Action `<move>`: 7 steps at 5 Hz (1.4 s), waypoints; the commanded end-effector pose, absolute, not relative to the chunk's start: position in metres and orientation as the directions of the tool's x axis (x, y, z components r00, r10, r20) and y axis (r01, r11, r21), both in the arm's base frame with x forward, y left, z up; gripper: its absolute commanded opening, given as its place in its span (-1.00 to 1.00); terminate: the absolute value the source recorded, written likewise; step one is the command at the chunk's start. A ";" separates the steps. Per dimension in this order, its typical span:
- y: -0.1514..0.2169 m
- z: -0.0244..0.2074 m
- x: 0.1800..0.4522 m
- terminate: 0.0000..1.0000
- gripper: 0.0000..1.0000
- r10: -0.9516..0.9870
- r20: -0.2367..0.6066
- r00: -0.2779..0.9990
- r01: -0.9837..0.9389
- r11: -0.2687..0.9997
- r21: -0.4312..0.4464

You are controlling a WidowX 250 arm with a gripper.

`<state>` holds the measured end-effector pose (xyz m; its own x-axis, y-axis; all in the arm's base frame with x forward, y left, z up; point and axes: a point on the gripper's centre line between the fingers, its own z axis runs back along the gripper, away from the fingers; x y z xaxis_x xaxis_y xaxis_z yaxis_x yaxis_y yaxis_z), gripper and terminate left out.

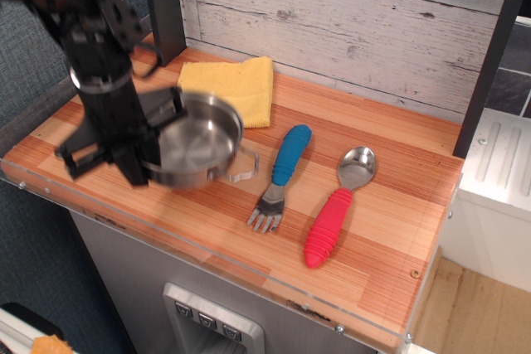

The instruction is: Move the silver pot forward and next to the blue fork.

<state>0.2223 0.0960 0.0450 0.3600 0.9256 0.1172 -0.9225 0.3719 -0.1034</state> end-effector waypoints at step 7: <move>0.095 0.038 0.212 -1.00 1.00 0.905 0.123 0.407 -0.909 0.414 -0.043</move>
<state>0.2065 0.0889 0.0291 0.4107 0.9075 0.0886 -0.9106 0.4131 -0.0106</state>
